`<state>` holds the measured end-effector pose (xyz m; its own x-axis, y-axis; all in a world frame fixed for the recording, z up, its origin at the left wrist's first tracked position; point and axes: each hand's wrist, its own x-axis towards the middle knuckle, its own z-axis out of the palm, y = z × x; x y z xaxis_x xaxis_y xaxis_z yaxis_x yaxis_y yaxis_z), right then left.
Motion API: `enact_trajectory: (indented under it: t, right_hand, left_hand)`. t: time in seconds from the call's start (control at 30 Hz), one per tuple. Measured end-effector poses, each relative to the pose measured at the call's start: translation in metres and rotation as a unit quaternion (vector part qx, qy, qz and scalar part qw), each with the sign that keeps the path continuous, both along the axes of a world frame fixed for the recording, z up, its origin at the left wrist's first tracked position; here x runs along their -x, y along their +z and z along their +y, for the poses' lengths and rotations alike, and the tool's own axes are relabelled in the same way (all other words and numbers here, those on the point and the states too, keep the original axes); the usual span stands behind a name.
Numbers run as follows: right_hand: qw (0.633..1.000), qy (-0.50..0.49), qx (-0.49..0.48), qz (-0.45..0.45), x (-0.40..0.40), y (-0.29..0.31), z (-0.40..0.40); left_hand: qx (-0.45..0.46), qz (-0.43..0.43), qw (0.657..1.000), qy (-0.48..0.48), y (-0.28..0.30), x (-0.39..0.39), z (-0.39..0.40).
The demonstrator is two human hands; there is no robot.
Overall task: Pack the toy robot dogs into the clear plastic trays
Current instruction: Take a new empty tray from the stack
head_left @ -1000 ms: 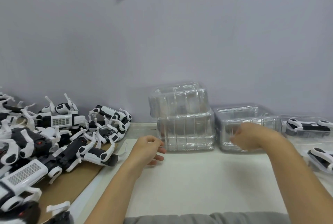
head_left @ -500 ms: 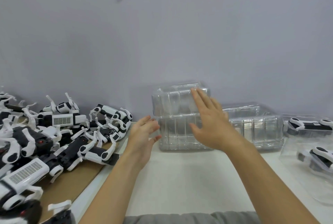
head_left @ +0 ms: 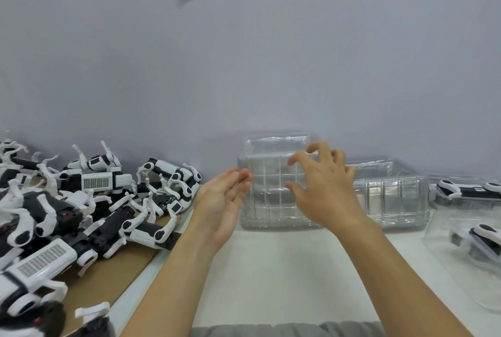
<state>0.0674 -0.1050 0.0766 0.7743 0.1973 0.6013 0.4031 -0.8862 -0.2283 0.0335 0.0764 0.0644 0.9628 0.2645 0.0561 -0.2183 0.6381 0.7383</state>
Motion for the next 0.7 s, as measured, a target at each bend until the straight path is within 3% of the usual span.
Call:
enact_trajectory:
  t: [0.13, 0.3, 0.5, 0.7]
  right_hand:
    - [0.999, 0.022, 0.017, 0.04, 0.002, -0.011, 0.007]
    - [1.0, 0.014, -0.011, 0.025, -0.001, -0.012, 0.007]
    - [0.994, -0.008, 0.055, 0.089, -0.008, -0.017, 0.0]
    - [0.999, -0.005, -0.037, -0.022, -0.006, -0.009, 0.003]
  left_hand:
    - [-0.061, 0.009, 0.998, -0.007, 0.0, 0.002, -0.003]
    - [-0.132, 0.053, 0.99, 0.024, -0.004, 0.001, -0.002]
    - [-0.164, 0.084, 0.982, 0.032, -0.009, 0.002, 0.0]
    - [-0.205, 0.098, 0.973, 0.045, -0.011, 0.001, -0.001]
